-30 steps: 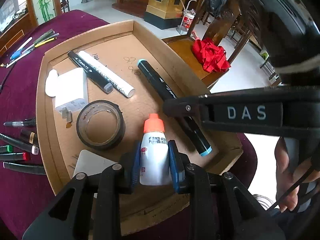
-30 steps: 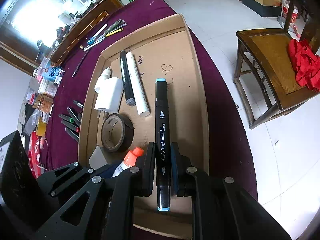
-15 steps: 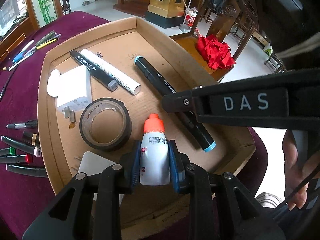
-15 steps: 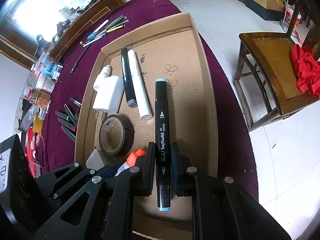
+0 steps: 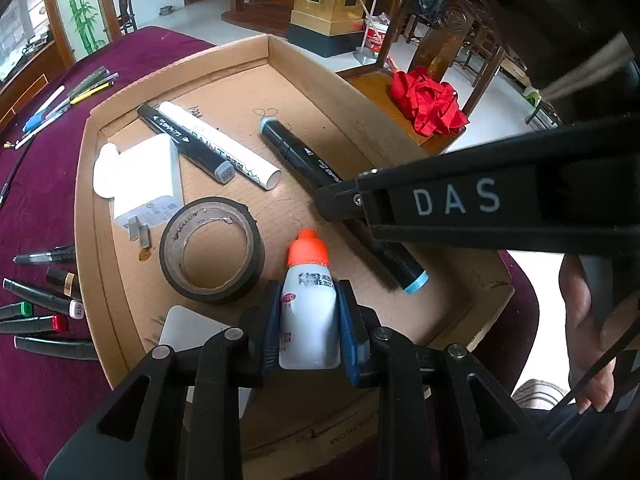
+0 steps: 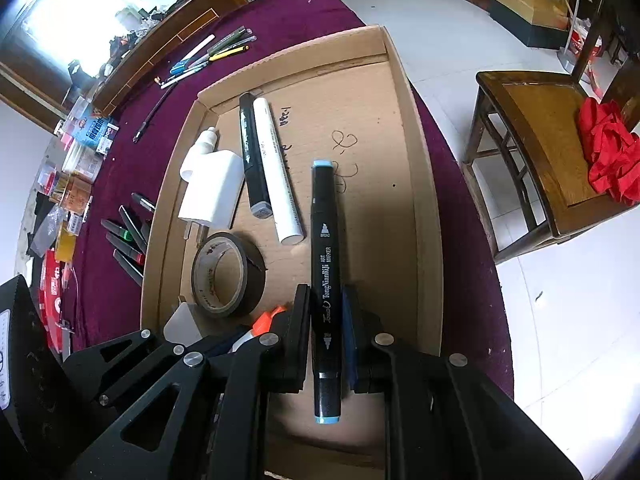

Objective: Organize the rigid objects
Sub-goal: 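Open both grippers to release the bottle and marker into the tray, then grasp a black marker with the left gripper while the right grasps another marker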

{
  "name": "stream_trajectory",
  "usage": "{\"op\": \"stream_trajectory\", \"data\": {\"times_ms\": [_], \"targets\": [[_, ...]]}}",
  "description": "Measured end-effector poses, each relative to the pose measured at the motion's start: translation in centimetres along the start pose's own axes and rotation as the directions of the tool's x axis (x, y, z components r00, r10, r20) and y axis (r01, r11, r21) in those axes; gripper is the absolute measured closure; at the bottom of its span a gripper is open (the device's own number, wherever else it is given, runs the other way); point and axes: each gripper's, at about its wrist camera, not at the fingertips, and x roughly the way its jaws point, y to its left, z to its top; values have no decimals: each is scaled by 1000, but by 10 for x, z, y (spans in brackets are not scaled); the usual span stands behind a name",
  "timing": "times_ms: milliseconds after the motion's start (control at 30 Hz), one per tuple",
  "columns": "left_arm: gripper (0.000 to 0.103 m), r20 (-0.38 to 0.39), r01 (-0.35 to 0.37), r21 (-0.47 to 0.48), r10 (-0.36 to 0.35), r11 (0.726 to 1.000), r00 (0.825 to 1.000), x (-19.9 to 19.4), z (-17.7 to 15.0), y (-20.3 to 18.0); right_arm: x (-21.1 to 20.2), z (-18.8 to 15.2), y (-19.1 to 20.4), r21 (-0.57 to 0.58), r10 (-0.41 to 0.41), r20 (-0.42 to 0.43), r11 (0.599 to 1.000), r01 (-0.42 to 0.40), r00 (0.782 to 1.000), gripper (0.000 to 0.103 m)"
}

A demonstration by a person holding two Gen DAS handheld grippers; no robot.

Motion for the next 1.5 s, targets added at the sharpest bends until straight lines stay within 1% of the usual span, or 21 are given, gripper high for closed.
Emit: {"op": "stream_trajectory", "data": {"times_ms": [233, 333, 367, 400, 500, 667, 867, 1000, 1067, 1167, 1267, 1367, 1400, 1433, 1500], "targets": [[78, -5, 14, -13, -15, 1000, 1000, -1, -1, 4, 0, 0, 1, 9, -6, 1, 1000, 6, 1000, 89], [70, -9, 21, -24, -21, 999, 1000, -2, -1, 8, -3, -1, 2, 11, -10, 11, 1000, 10, 1000, 89], [64, -7, 22, -26, -23, 999, 1000, -3, -1, 8, -5, -1, 2, 13, -13, 20, 1000, 13, 1000, 89], [61, -1, 21, -29, -21, 999, 1000, -5, -2, 9, -6, -1, 2, 14, -15, 26, 1000, 15, 1000, 89], [61, 26, 36, -34, -35, 999, 999, -14, -3, 11, -13, -1, 2, 25, -28, 51, 999, 27, 998, 89], [60, 42, 46, -45, -44, 998, 998, -26, -8, 16, -23, -1, 6, 50, -26, 94, 999, 21, 995, 89], [60, 115, 53, -91, -43, 994, 992, -57, -20, 37, -33, 0, 31, 38, 20, 148, 999, -26, 989, 89], [60, 159, 39, -156, -14, 987, 987, -82, -36, 64, -35, 0, 56, 9, 62, 171, 998, -65, 983, 89], [60, 174, 27, -198, 8, 980, 985, -92, -45, 78, -31, 0, 74, -18, 92, 161, 996, -90, 983, 89], [60, 187, 1, -276, 52, 961, 981, -107, -65, 106, -17, -2, 108, -76, 153, 108, 987, -145, 982, 89], [60, 180, -30, -355, 100, 935, 979, -117, -89, 135, 2, -4, 139, -127, 180, 47, 977, -173, 983, 86], [60, 147, -57, -427, 132, 902, 980, -120, -115, 161, 24, -4, 166, -137, 204, -10, 970, -203, 979, 85], [60, 139, -61, -451, 137, 890, 981, -122, -125, 169, 32, -2, 174, -144, 205, -29, 968, -207, 978, 85], [60, 135, -65, -466, 144, 882, 980, -124, -133, 174, 40, 2, 181, -146, 192, -31, 970, -194, 981, 85], [60, 122, -82, -484, 160, 871, 980, -130, -146, 182, 52, 13, 193, -154, 160, -17, 975, -161, 987, 85]]}}
